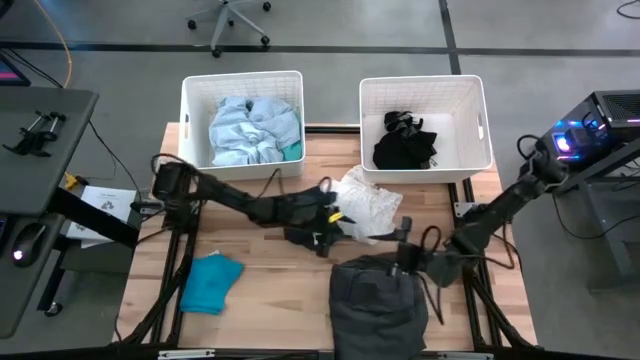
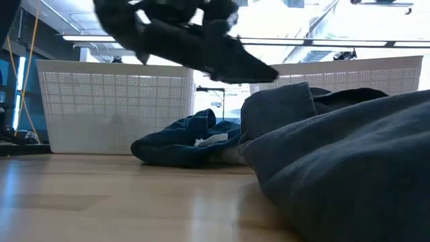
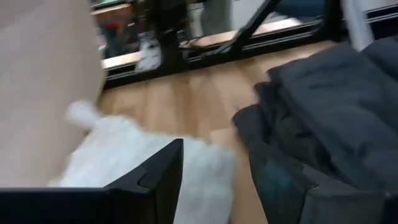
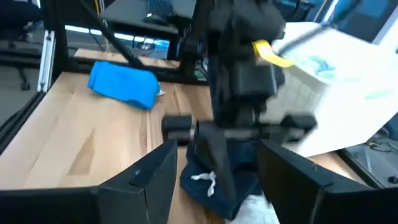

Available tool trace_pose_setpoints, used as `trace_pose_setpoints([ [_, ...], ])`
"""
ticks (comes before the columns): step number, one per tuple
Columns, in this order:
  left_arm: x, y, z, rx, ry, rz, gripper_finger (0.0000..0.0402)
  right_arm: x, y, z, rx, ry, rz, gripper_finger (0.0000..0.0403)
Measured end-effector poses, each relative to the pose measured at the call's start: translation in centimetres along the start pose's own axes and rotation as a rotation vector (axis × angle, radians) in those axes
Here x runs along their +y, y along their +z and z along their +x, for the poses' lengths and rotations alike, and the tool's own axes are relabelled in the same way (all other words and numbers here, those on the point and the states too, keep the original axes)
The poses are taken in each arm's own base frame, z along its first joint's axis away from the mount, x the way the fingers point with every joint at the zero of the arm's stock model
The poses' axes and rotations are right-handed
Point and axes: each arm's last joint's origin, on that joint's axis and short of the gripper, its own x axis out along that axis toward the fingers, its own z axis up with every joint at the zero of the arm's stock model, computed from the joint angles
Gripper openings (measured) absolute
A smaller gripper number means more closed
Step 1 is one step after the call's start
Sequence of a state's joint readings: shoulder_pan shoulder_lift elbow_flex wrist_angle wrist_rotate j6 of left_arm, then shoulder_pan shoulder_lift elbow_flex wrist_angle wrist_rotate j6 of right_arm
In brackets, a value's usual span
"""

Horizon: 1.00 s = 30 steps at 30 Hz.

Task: Sort clothes
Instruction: Put the white dress into the left white laundry organizer

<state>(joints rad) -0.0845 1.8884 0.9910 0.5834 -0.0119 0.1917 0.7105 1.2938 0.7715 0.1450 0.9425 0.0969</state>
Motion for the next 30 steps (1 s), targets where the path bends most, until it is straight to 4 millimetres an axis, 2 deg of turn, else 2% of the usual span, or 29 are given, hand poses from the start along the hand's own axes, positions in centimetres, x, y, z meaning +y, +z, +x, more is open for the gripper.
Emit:
trace_pose_setpoints([
  [6,2.1,-0.1,4.0,-0.007,-0.036,-0.035,0.0233,0.5,-0.1,-1.3,-0.010,-0.026,0.001,0.0209],
  [10,3.5,-0.4,5.6,0.044,0.058,-0.029,0.0271,0.7,-0.5,-1.6,0.007,-0.038,0.035,0.0209],
  [14,4.3,-2.6,6.3,0.182,0.115,-0.091,0.0292,0.7,-1.0,-1.5,0.030,-0.044,0.060,0.0209],
  [20,3.8,-6.1,7.2,0.327,0.104,-0.174,0.0294,0.7,-1.2,-1.4,0.041,-0.048,0.070,0.0209],
  [25,3.4,-7.9,7.9,0.364,0.097,-0.256,0.0266,0.7,-1.2,-1.4,0.041,-0.049,0.071,0.0209],
  [30,3.3,-8.1,8.0,0.358,0.097,-0.314,0.0169,0.7,-1.2,-1.4,0.040,-0.049,0.079,0.0209],
])
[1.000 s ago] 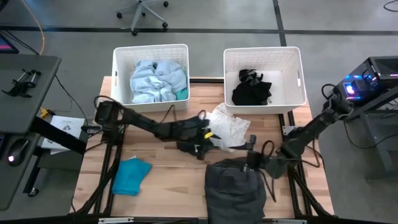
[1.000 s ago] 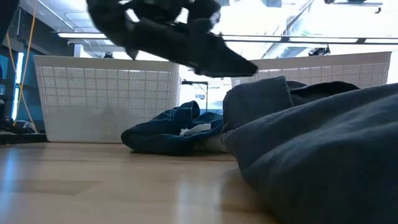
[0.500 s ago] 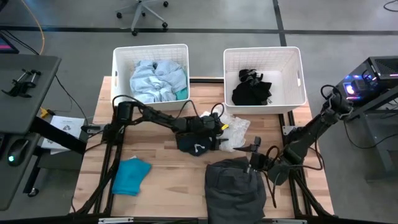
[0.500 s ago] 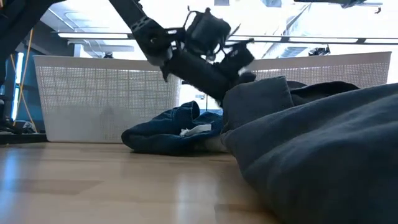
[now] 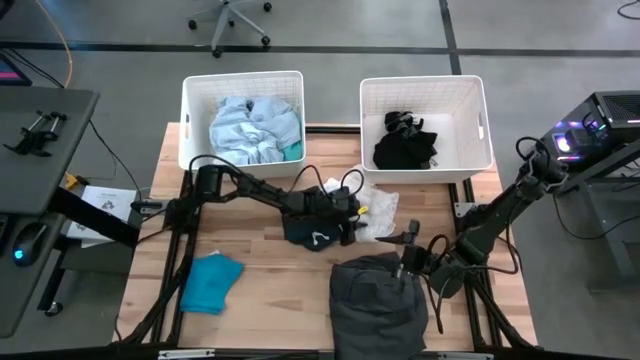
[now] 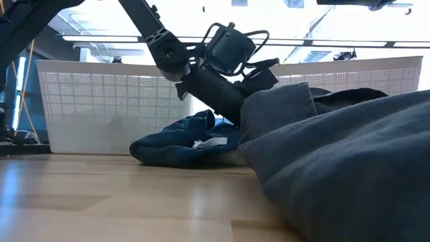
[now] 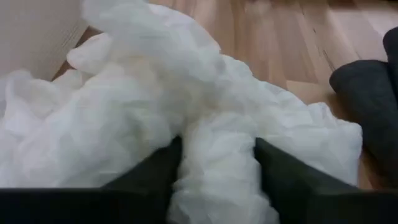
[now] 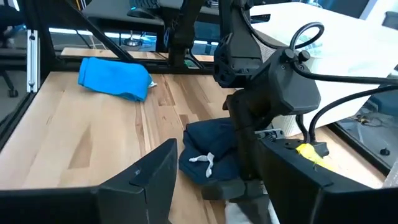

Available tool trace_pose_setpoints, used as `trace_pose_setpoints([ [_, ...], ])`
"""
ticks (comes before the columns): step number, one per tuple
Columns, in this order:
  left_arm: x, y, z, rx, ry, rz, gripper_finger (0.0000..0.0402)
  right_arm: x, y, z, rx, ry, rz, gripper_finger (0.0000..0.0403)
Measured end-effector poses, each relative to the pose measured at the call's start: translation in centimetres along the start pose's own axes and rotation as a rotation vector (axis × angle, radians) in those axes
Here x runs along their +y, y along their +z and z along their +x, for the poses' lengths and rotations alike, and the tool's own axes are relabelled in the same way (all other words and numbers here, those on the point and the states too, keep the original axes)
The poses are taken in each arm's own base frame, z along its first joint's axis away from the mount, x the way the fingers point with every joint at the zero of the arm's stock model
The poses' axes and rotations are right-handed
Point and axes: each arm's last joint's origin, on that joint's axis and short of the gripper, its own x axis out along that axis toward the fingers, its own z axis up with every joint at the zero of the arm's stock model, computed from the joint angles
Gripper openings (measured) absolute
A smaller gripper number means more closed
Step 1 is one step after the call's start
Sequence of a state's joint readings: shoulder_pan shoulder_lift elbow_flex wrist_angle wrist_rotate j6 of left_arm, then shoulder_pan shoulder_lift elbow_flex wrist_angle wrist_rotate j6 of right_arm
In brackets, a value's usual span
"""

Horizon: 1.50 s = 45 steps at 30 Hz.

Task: Sort clothes
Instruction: Put the white dress into the left white laundry organizer

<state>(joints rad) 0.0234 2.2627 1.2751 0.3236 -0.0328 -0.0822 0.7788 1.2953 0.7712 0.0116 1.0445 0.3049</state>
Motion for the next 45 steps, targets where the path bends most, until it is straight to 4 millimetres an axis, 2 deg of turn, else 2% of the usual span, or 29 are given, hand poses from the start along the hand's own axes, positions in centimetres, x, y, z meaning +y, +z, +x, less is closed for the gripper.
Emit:
trace_pose_setpoints([
  [5,0.2,0.1,0.0,-0.004,-0.063,-0.004,0.0039,0.0,0.0,0.0,0.002,0.005,0.030,0.0209],
  [8,-0.2,0.7,-0.7,-0.011,-0.101,0.000,0.0037,0.0,0.0,0.0,0.002,0.005,0.034,0.0209],
  [11,-1.2,2.2,-2.5,-0.013,-0.130,0.019,0.0037,0.0,0.0,0.0,0.004,0.006,0.030,0.0209],
  [16,-3.4,5.8,-7.5,-0.062,-0.072,0.188,0.0037,0.1,-0.2,-0.1,0.010,0.008,0.018,0.0209],
  [18,-4.3,7.7,-10.1,-0.123,0.037,0.293,0.0037,0.1,-0.2,-0.2,0.012,0.007,0.010,0.0209],
  [22,-5.2,10.3,-14.8,-0.193,0.314,0.477,0.0037,0.1,-0.3,-0.2,0.014,0.005,0.008,0.0209],
  [26,-5.3,13.2,-19.9,-0.307,0.499,0.561,0.0038,0.2,-0.5,-0.1,0.019,0.002,0.000,0.0209],
  [36,-3.3,16.9,-29.4,-0.490,0.765,0.639,0.0042,1.4,-2.4,1.0,0.064,-0.018,-0.022,0.0209],
  [40,-1.7,17.5,-32.5,-0.458,0.945,0.641,0.0042,1.7,-3.0,1.5,0.078,-0.032,-0.038,0.0209],
  [45,1.5,17.7,-35.7,-0.356,1.152,0.599,0.0043,1.6,-3.2,2.0,0.086,-0.050,-0.010,0.0209],
])
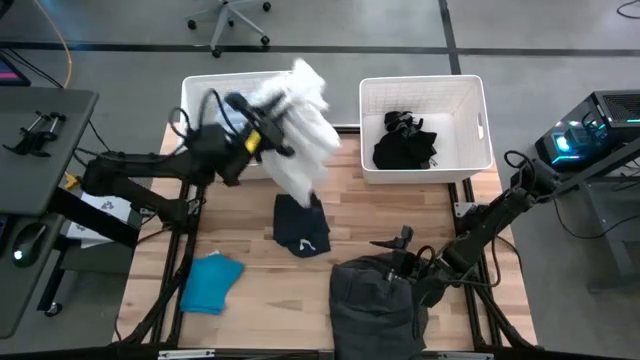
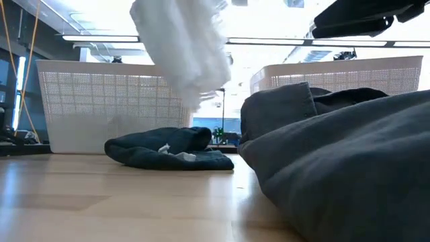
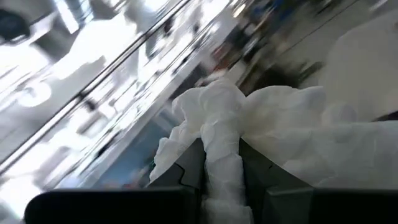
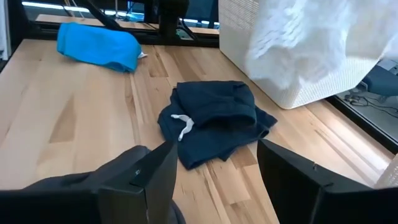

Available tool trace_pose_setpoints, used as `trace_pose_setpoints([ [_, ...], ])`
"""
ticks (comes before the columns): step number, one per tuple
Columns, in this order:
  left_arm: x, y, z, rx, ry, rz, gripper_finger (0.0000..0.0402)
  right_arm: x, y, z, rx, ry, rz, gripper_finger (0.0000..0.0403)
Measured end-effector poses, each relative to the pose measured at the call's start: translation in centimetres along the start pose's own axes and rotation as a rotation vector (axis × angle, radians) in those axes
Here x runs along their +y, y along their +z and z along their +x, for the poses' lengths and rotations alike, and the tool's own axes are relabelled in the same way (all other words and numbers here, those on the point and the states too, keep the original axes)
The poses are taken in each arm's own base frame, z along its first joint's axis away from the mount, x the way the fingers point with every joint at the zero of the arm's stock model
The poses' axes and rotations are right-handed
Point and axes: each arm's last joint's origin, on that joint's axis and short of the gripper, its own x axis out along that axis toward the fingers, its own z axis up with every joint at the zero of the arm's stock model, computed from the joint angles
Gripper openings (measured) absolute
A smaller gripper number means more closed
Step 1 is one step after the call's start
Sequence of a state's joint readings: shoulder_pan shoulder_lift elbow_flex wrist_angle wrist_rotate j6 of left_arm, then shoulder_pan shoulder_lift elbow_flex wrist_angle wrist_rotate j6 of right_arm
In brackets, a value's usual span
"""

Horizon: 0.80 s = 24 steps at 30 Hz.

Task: Sort clothes
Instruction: Put the white dress into the left white laundry organizer

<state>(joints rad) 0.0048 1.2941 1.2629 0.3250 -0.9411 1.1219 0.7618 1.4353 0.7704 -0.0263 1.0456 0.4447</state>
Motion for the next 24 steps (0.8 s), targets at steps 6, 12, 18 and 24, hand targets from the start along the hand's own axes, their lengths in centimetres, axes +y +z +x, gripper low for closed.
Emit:
trace_pose_setpoints([
  [6,5.3,-2.6,2.7,0.079,0.279,0.034,0.0036,-0.3,0.1,0.4,0.004,-0.016,0.007,0.0209],
  [12,9.3,-5.9,5.4,0.013,0.489,0.028,0.0036,-0.7,0.2,1.0,0.010,-0.037,0.015,0.0209],
  [18,7.1,-11.5,8.3,0.294,0.203,-0.049,0.0036,-0.8,0.2,1.1,0.012,-0.039,0.019,0.0209],
  [24,1.3,-17.5,8.2,0.619,-0.390,-0.231,0.0036,-0.7,0.2,1.2,0.026,-0.008,0.019,0.0209],
])
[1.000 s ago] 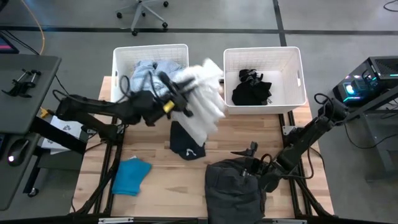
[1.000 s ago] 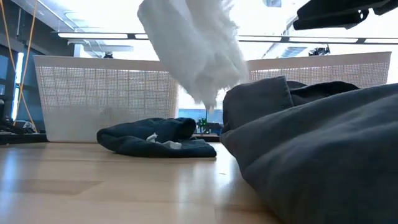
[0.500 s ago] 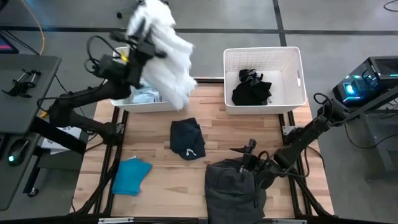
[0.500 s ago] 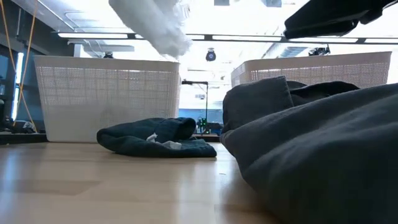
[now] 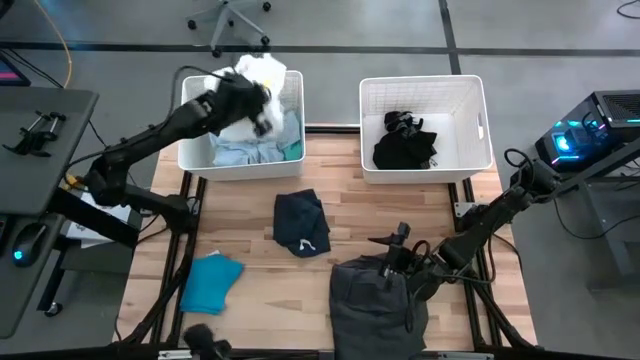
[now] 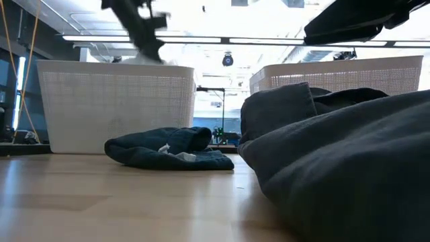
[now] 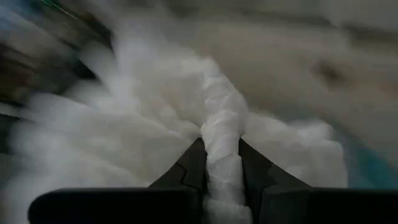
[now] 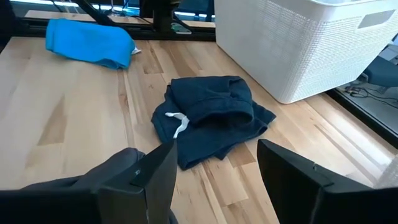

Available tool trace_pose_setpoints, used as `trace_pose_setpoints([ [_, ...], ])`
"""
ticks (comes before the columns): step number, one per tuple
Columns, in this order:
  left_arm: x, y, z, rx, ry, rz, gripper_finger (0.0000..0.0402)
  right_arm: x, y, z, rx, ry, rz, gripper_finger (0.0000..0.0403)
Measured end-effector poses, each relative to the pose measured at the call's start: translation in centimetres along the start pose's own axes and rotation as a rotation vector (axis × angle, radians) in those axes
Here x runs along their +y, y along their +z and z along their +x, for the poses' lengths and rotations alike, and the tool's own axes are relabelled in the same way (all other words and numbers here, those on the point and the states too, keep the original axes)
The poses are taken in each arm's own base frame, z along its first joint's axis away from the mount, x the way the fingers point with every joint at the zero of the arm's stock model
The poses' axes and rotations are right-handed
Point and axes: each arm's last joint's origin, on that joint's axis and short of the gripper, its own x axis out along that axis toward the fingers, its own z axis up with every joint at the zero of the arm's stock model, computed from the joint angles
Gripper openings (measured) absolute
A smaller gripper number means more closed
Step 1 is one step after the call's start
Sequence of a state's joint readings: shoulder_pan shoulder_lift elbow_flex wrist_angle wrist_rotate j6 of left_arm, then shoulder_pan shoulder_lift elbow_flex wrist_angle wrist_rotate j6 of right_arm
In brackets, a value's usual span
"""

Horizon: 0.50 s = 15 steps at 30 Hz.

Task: Sort clothes
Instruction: Put the white dress into the left white laundry organizer

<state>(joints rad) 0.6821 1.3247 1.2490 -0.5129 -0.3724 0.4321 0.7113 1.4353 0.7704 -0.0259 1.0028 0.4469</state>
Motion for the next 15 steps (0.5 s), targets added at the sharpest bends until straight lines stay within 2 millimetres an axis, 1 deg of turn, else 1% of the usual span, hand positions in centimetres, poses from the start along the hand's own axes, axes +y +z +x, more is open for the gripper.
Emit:
trace_pose_setpoints([
  [3,-2.1,-2.8,2.2,0.181,-0.204,-0.006,0.0036,0.0,0.0,0.0,0.000,-0.001,-0.002,0.0209],
  [8,-5.4,-6.9,6.0,0.348,-0.406,-0.004,0.0037,-0.2,0.1,0.3,0.002,-0.010,0.002,0.0209],
  [10,-6.3,-8.1,7.4,0.400,-0.443,-0.004,0.0037,-0.2,0.1,0.3,0.002,-0.010,0.002,0.0209],
  [12,-6.8,-8.9,8.7,0.442,-0.452,-0.005,0.0037,-0.2,0.1,0.3,0.002,-0.010,0.002,0.0209],
  [15,-7.3,-9.4,10.0,0.478,-0.442,-0.034,0.0040,-0.2,0.1,0.3,0.002,-0.010,0.002,0.0209],
])
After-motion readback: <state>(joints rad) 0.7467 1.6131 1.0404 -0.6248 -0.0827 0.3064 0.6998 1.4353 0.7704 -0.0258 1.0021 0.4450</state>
